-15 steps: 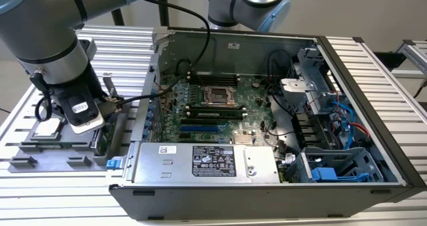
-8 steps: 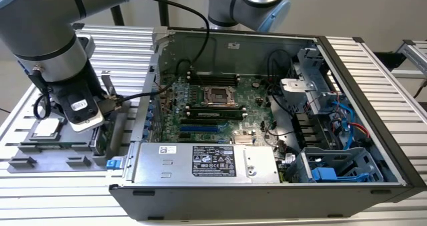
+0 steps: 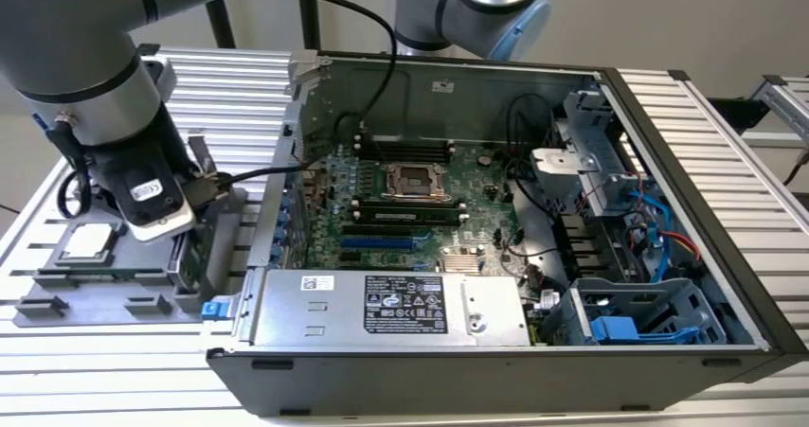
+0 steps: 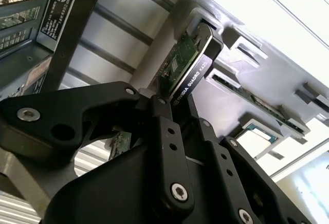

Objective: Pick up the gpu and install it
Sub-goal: 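Pick up the gpu and move the gpu toward the slot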

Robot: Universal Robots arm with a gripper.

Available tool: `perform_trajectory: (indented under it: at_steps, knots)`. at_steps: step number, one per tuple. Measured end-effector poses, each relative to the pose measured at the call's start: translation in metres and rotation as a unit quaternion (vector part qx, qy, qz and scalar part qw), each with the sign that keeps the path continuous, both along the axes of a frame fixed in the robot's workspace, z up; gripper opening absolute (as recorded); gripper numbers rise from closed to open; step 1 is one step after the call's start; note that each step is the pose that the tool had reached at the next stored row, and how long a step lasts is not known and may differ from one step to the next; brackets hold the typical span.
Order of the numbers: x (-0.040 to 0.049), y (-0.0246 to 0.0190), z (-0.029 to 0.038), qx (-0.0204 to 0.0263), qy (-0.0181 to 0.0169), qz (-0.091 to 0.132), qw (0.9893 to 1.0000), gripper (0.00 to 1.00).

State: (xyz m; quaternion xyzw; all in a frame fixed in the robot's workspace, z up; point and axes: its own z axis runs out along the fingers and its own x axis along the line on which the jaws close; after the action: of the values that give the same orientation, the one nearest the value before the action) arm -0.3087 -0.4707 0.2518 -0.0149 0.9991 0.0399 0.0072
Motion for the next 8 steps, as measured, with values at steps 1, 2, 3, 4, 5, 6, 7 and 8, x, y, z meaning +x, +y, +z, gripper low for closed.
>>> perform_trajectory:
  at_steps: [1,2,3,4,5,6,7,8]
  knots:
    - [0.0000,0.0000,0.0014,0.0000,0.0000,0.001,1.0000,0.00]
    - [0.0000,0.0000,0.0029,0.0000,0.0000,0.001,1.0000,0.00]
    - [0.0000,0.0000,0.0045,0.0000,0.0001,0.001,1.0000,0.00]
    - [0.0000,0.0000,0.0060,0.0000,0.0001,0.001,1.0000,0.00]
    - [0.0000,0.0000,0.0076,0.0000,0.0001,0.002,1.0000,0.00]
    - [0.0000,0.0000,0.0090,0.0000,0.0000,0.002,1.0000,0.00]
    - [0.0000,0.0000,0.0104,0.0000,0.0000,0.002,1.0000,0.00]
    - [0.0000,0.0000,0.0117,0.0000,0.0000,0.002,1.0000,0.00]
